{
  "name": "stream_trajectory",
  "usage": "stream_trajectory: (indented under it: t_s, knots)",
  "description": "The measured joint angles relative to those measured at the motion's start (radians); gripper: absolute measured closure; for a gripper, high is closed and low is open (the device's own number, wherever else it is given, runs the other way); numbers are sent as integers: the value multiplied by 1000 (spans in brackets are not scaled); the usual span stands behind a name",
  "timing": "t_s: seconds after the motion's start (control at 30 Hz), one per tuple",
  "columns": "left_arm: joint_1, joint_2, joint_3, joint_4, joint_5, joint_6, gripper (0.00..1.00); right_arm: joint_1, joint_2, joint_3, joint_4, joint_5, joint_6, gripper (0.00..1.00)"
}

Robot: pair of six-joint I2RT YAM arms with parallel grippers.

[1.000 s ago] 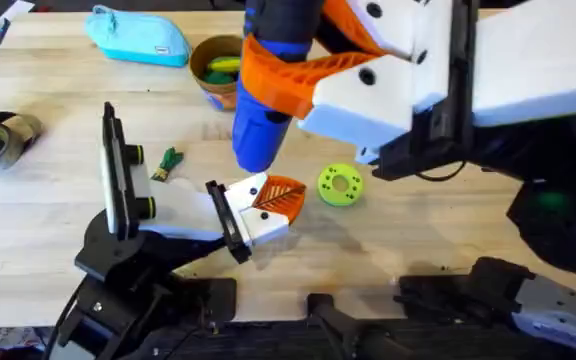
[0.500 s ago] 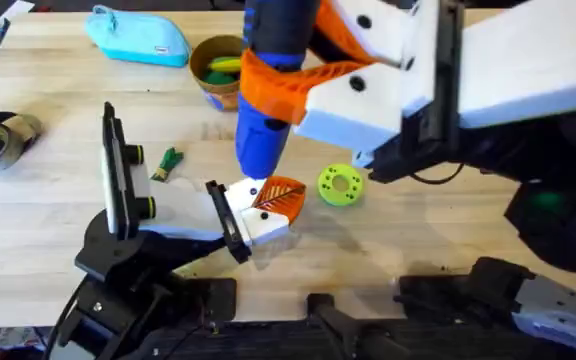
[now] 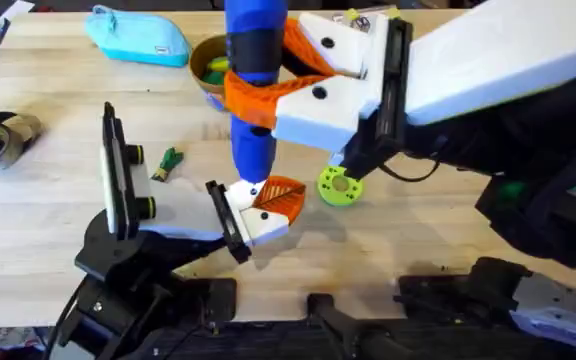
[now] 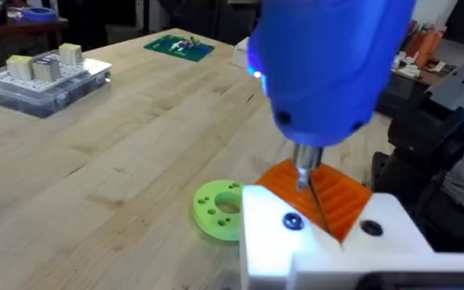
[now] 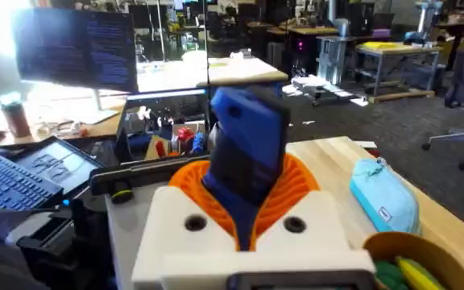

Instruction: Pick up the gripper from the table and insert it into the empty holder that is missing its gripper. Then pick up a screw, insert it into the mounting hole, and use the screwdriver to tighten it. Finally, clean up the table by picking up the vegetable and placing it into the bucket.

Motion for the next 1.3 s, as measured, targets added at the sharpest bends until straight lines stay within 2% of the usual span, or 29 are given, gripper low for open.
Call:
stream_trajectory:
  t_s: [1.3]
  knots:
    - [0,0,0,0,0,0,983,0,47,0,-3,0,26,949]
